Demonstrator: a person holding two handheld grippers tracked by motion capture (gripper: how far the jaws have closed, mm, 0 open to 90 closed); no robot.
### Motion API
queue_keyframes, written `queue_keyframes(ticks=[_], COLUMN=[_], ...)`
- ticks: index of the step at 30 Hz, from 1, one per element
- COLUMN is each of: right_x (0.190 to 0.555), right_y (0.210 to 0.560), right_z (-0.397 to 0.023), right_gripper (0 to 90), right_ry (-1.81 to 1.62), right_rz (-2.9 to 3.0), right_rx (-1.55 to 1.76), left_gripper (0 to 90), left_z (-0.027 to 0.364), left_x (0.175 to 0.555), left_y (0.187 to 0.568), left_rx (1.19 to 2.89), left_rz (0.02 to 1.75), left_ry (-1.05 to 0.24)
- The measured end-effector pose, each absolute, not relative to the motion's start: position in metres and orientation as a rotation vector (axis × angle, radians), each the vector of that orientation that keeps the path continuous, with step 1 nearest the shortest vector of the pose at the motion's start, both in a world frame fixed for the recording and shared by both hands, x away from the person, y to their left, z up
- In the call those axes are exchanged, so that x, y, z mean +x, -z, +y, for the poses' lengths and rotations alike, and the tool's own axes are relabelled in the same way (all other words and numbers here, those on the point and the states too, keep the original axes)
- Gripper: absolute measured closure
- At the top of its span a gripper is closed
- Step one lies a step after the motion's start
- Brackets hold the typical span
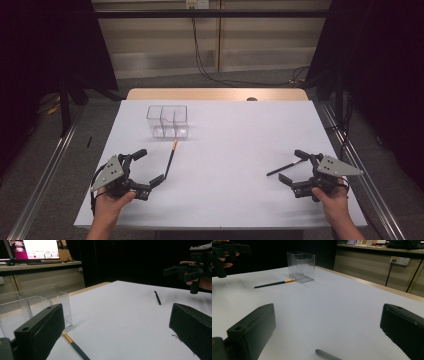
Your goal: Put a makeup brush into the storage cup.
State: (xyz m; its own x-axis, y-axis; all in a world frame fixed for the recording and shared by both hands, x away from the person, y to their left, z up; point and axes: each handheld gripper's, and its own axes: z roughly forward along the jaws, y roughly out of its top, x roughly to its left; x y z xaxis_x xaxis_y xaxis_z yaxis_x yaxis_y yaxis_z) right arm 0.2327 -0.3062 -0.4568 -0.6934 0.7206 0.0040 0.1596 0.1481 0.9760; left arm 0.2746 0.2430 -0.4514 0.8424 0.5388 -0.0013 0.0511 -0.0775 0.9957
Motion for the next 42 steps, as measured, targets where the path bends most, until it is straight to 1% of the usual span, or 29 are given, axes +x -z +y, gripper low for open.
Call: queue_keyframes(ticks=[9,22,33,42], right_x=[0.230,0.226,0.230,0.228], right_y=[0.456,0.455,0.457,0.456], right_z=[-0.308,-0.311,-0.305,-0.305], right_gripper=[0.0,0.0,0.0,0.0], right_ry=[-1.563,-1.570,-1.564,-1.566], right_rz=[1.951,1.943,1.966,1.967], right_rx=[0.839,0.828,0.818,0.807], left_gripper=[0.0,0.0,0.0,0.0], left_z=[0.240,0.229,0.218,0.213], left_x=[0.280,0.285,0.298,0.313], left_y=[0.451,0.445,0.443,0.441], left_rx=[1.597,1.590,1.612,1.587], left_rz=[0.474,0.483,0.495,0.517], left_ry=[-0.416,-0.440,-0.424,-0.436])
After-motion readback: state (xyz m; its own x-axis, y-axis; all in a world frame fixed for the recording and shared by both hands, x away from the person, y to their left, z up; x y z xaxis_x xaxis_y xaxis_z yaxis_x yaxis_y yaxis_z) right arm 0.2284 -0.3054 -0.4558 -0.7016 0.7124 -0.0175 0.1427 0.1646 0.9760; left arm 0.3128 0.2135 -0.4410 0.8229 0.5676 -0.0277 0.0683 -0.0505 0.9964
